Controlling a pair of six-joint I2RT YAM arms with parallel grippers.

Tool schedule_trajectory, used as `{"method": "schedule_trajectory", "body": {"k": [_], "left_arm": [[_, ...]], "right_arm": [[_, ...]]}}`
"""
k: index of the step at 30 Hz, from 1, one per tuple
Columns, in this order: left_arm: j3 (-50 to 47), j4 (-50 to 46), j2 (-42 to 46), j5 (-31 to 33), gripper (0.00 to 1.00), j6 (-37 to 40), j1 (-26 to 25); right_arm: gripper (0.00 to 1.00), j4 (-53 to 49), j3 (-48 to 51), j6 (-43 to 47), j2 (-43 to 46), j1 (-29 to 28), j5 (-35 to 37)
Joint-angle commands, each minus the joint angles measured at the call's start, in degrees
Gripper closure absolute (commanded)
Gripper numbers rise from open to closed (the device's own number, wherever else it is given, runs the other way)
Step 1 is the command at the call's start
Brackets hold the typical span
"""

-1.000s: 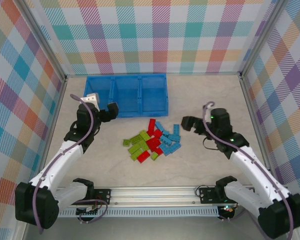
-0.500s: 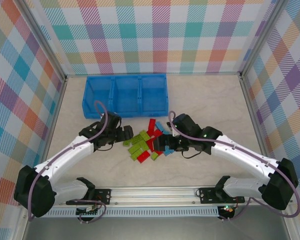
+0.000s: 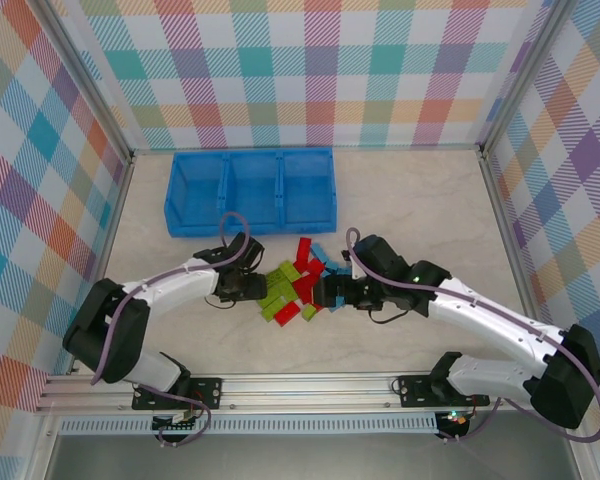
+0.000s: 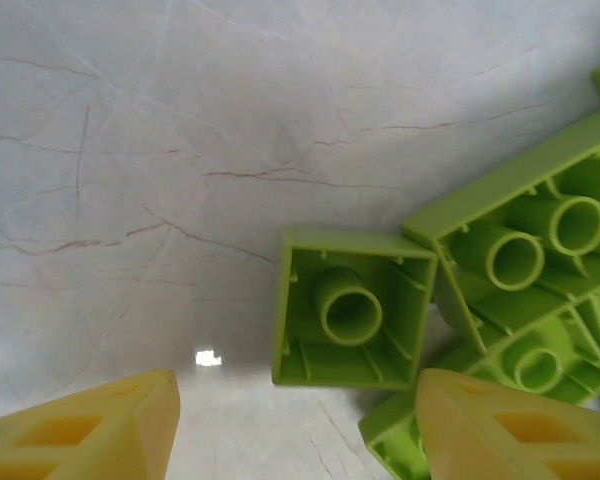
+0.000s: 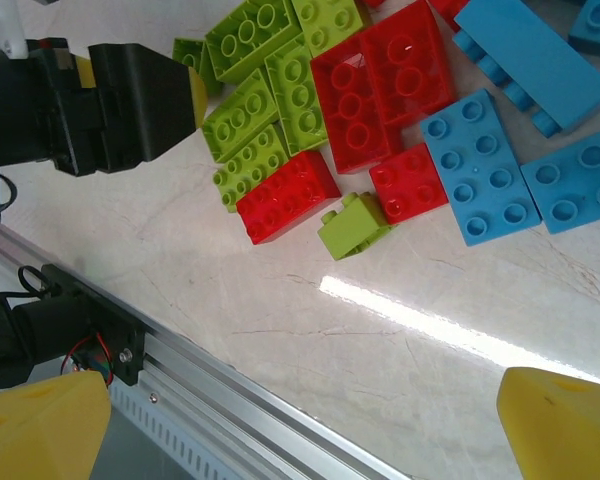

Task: Sort the legos into containers by color

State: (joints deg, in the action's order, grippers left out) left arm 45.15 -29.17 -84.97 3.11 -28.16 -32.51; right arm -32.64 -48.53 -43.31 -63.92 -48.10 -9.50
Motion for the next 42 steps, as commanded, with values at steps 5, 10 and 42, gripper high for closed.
{"method": "schedule_trajectory", "body": {"k": [5, 10, 42], "left_arm": [[1.8, 3.7, -2.9, 2.9, 0.41, 2.5, -0.4], [0.9, 6.9, -3.1, 3.9, 0.52, 2.7, -0.4], [35.1, 4.8, -14.8, 15.0, 0.71, 9.6, 25.0]], "right_arm": [[0.00, -0.4, 0.0, -1.3, 0.4, -0.4, 0.0], [0.00, -0.3, -0.6, -0.9, -0.7, -0.4, -0.9], [0.00, 3.9, -0.6, -3.0, 3.5, -2.1, 0.7]]}}
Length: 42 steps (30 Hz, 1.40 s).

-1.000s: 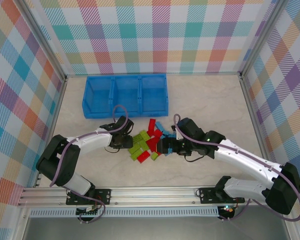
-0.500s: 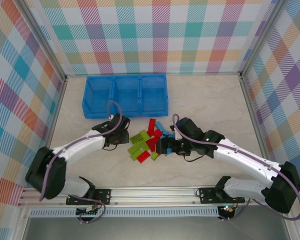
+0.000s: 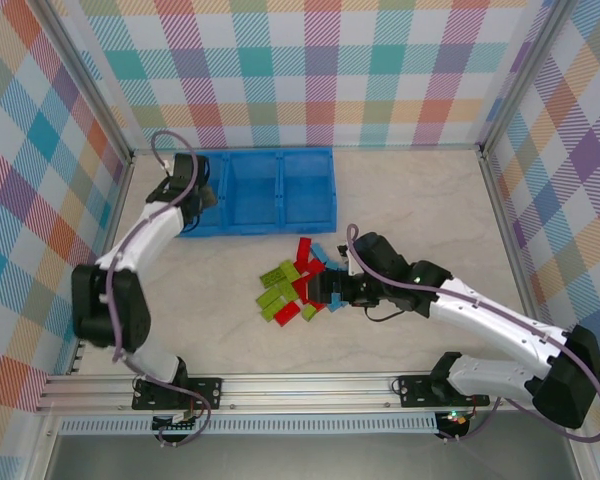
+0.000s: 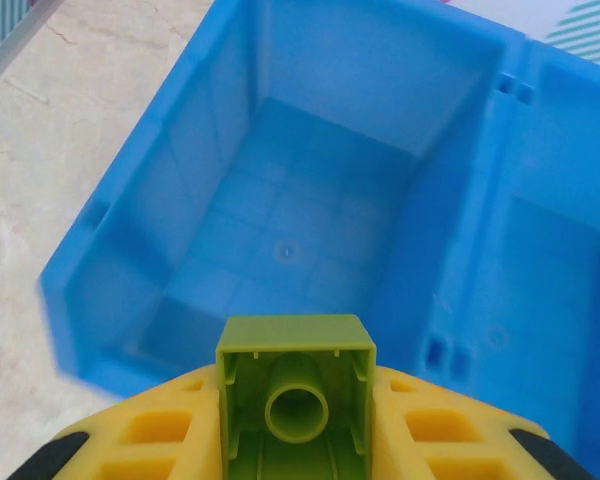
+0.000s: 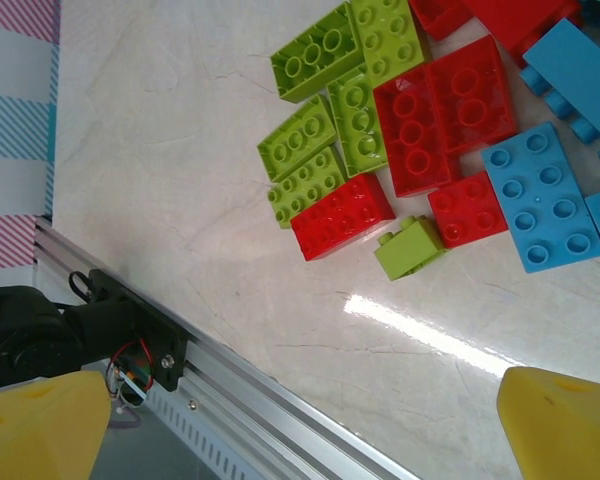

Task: Sort the legos into containers by color

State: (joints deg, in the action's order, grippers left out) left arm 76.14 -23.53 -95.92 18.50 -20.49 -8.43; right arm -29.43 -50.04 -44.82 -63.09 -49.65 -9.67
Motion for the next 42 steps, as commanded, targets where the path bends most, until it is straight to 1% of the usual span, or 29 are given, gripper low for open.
{"method": "schedule_trajectory", "body": {"k": [1, 2, 5, 8, 10, 13, 16, 18, 20, 23, 26, 29, 31, 34, 36, 38, 40, 42], "left_arm": [[6.0, -1.6, -5.9, -0.7, 0.68, 1.8, 1.5], [7.4, -2.5, -7.8, -0.8, 0.65, 1.5, 2.1], [10.4, -4.8, -10.8, -2.4, 0.61, 1.0, 3.3], [9.7, -4.4, -8.9, -3.6, 0.52, 0.7, 3.6], [8.9, -4.5, -6.3, -4.6, 0.48, 0.2, 3.6], [6.4, -4.6, -0.7, -7.5, 0.45, -1.0, 3.6], [1.9, -4.6, 6.6, -13.5, 0.45, -3.2, 2.7], [-2.1, -3.7, 12.4, -17.0, 0.44, -3.7, 0.4], [-4.8, -4.4, 17.1, -18.5, 0.44, -2.5, -2.9], [-8.2, -6.2, 24.2, -21.2, 0.40, 3.0, -8.6], [-12.4, -8.6, 32.0, -19.7, 0.33, 8.5, -14.3], [-15.2, -12.8, 39.9, -19.2, 0.29, 12.5, -17.5], [-15.7, -15.7, 44.6, -21.2, 0.24, 15.0, -18.1], [-16.8, -17.9, 50.7, -27.7, 0.17, 22.2, -18.2], [-19.5, -16.9, 53.9, -32.5, 0.10, 28.0, -18.2], [-22.6, -15.6, 56.4, -38.0, 0.00, 32.8, -18.2], [-24.4, -14.6, 57.7, -42.4, 0.00, 35.0, -18.2], [-25.7, -13.1, 58.3, -45.0, 0.00, 35.7, -18.2]], "right_arm": [[0.00, 0.6, 1.4, -1.7, 3.5, -0.6, 1.2], [0.00, 0.4, 1.7, -1.8, 4.1, -0.6, 1.5], [0.00, -0.3, 1.5, -1.9, 4.8, -0.6, 2.0], [0.00, -0.4, 1.3, -1.8, 4.6, -0.6, 2.1], [0.00, 0.0, 1.2, -1.9, 4.1, -0.6, 2.0], [0.00, 1.0, 1.2, -1.6, 2.8, -0.6, 1.8], [0.00, 2.0, 1.3, -1.3, 1.3, -0.6, 3.3], [0.00, 0.8, 0.7, 0.8, -0.2, -0.6, 6.7], [0.00, -3.4, -2.0, 4.3, -3.0, -0.6, 12.1], [0.00, -8.8, -7.5, 11.5, -9.8, -0.6, 18.3], [0.00, -10.9, -12.0, 19.0, -17.3, 0.3, 22.7], [0.00, -10.6, -15.3, 24.5, -23.9, 4.3, 20.9], [0.04, -9.6, -17.3, 26.8, -27.3, 6.1, 19.9], [0.12, -5.8, -19.9, 29.0, -31.8, 7.9, 17.8], [0.21, -4.2, -22.2, 28.8, -35.5, 9.5, 15.6], [0.30, -2.9, -24.8, 28.5, -39.4, 10.4, 14.0], [0.34, -1.5, -27.0, 28.5, -42.4, 10.6, 13.7], [0.37, 0.2, -28.0, 28.7, -44.7, 10.7, 13.7]]}}
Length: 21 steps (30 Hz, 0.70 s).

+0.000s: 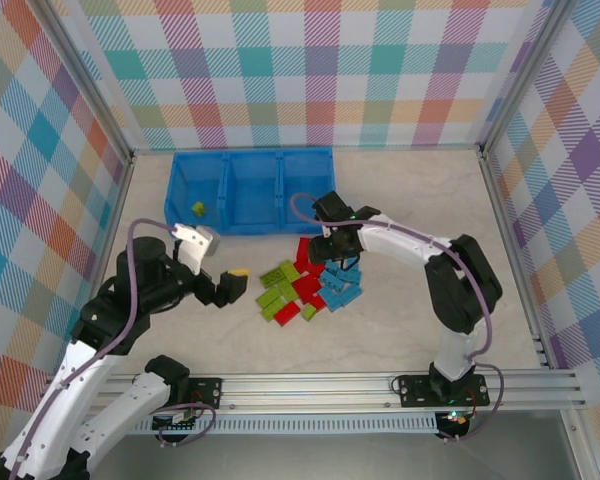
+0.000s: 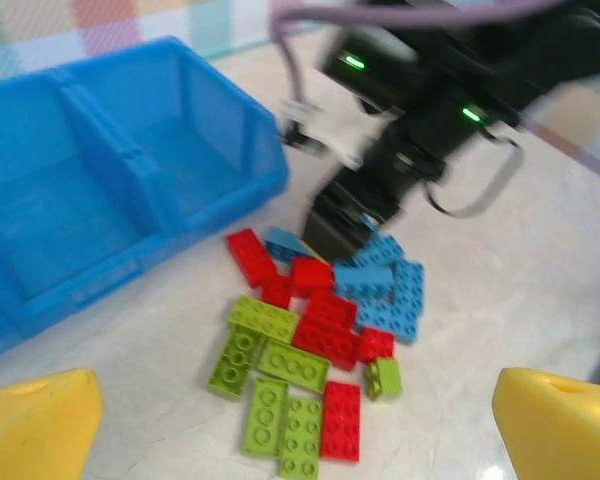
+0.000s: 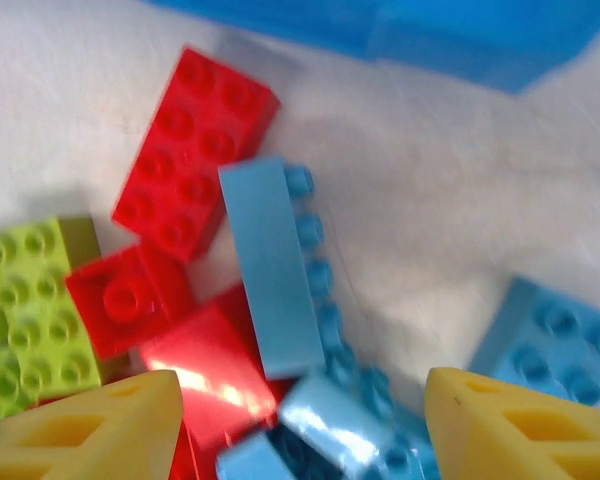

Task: Sort the legos into containers by color

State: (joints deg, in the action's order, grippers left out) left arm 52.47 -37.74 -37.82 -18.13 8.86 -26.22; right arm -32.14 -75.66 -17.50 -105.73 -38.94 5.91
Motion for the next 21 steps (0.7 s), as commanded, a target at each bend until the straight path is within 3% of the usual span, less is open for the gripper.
{"method": "schedule_trajectory", "body": {"k": [1, 7, 12, 17, 21], "left_arm": [[-2.5, 1.7, 0.2, -8.9, 0.00, 6.6, -0.4], [-3.9, 2.5, -0.6, -8.6, 0.00, 8.4, -0.4], [-5.2, 3.8, -1.0, -8.5, 0.00, 8.0, -0.4], [-5.6, 4.5, -1.5, -7.6, 0.00, 8.4, -0.4], [-7.2, 6.4, -1.4, -4.8, 0.00, 8.4, -0.4]], "right_arm": [[0.41, 3.9, -2.9, 1.2, -3.1, 0.2, -2.0], [0.60, 4.2, -5.4, 0.2, -9.1, 1.2, -3.8], [0.75, 3.5, -4.8, 0.6, -8.7, 1.2, -3.9], [0.82, 2.7, -3.2, 2.1, -1.8, 1.2, -1.8], [0.84, 8.3, -0.1, 2.4, 8.0, 1.1, -0.5]]}}
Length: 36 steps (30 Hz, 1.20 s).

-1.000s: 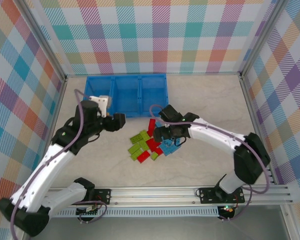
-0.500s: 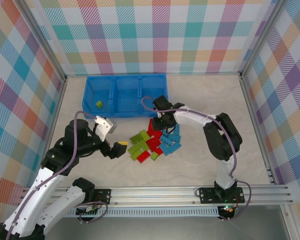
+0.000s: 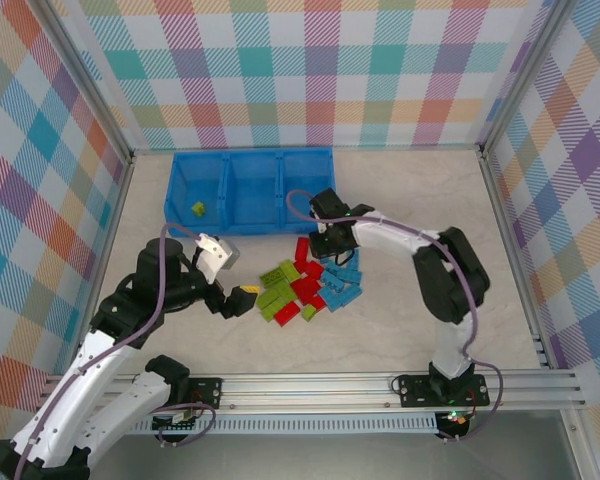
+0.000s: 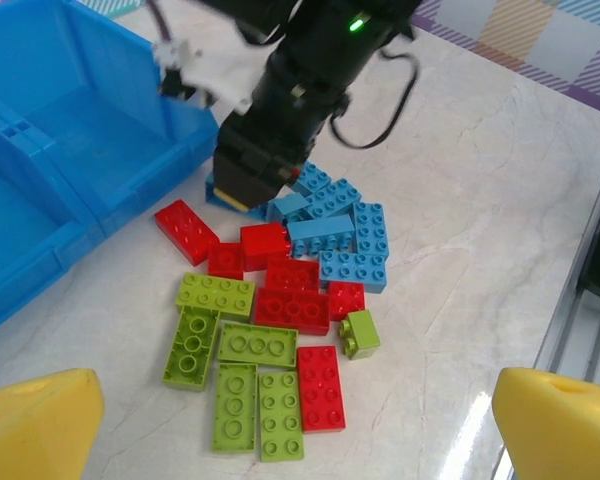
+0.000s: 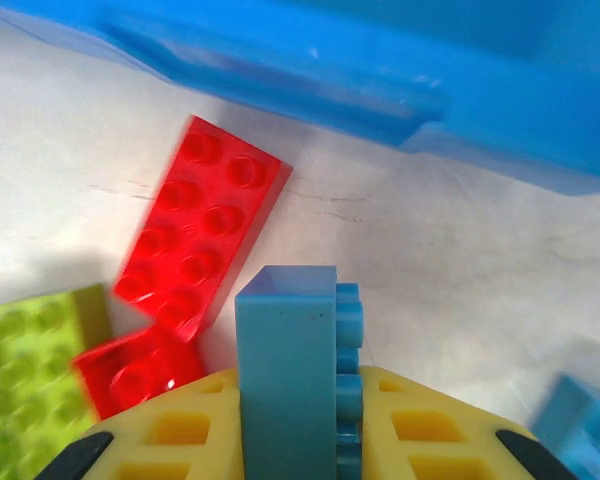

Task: Sort the legos into containers by color

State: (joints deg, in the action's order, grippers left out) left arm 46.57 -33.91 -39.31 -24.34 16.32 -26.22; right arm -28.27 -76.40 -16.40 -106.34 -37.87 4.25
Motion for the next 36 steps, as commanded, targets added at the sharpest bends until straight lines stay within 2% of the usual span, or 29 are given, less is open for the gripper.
{"method": "schedule_trajectory", "body": {"k": [1, 5, 11, 15, 21, 23, 26, 29, 32, 34, 36], "left_arm": [[-1.3, 2.6, -0.1, 2.1, 0.00, 0.9, -0.4], [-1.5, 3.0, -0.5, 4.3, 0.00, 0.7, -0.4], [-2.2, 2.9, -0.3, 6.4, 0.00, -0.1, -0.3], [-2.5, 2.7, 0.0, 7.8, 0.00, -0.7, -0.3], [-3.0, 2.8, 0.2, 10.0, 0.00, -0.6, -0.3], [-3.0, 3.0, 0.0, 10.2, 0.00, -0.5, -0.3], [-3.1, 3.1, -0.6, 10.4, 0.00, -0.3, -0.2], [-2.9, 3.2, -1.5, 11.5, 0.00, -0.3, -0.2], [-3.0, 4.3, -2.1, 13.5, 0.00, -2.5, -0.2], [-2.4, 5.4, -3.1, 16.3, 0.00, -7.9, -0.3], [1.6, 3.2, -5.9, 19.2, 0.00, -15.7, -0.8]], "right_arm": [[0.84, 6.5, 1.1, 1.5, 10.5, 0.1, 1.6], [0.87, 10.9, -2.2, 5.2, 10.0, 0.1, 5.8], [0.87, 7.3, -17.7, 8.5, -4.0, 0.8, 11.2], [0.86, 5.0, -25.3, 7.8, -12.3, 2.2, 11.3], [0.71, 0.9, -33.3, 7.2, -20.2, 3.0, 6.7], [0.62, -1.9, -36.4, 6.8, -21.5, 3.0, 6.7], [0.55, -3.0, -37.3, 6.5, -20.1, 3.0, 7.3], [0.54, -4.0, -36.4, 6.3, -16.7, 3.0, 7.0], [0.53, -4.3, -31.9, 5.3, -9.4, 2.9, 4.8], [0.51, -3.3, -24.7, 4.6, -1.6, 2.8, 2.3], [0.45, -2.9, -17.4, 4.7, 6.0, 2.7, -1.0]]}}
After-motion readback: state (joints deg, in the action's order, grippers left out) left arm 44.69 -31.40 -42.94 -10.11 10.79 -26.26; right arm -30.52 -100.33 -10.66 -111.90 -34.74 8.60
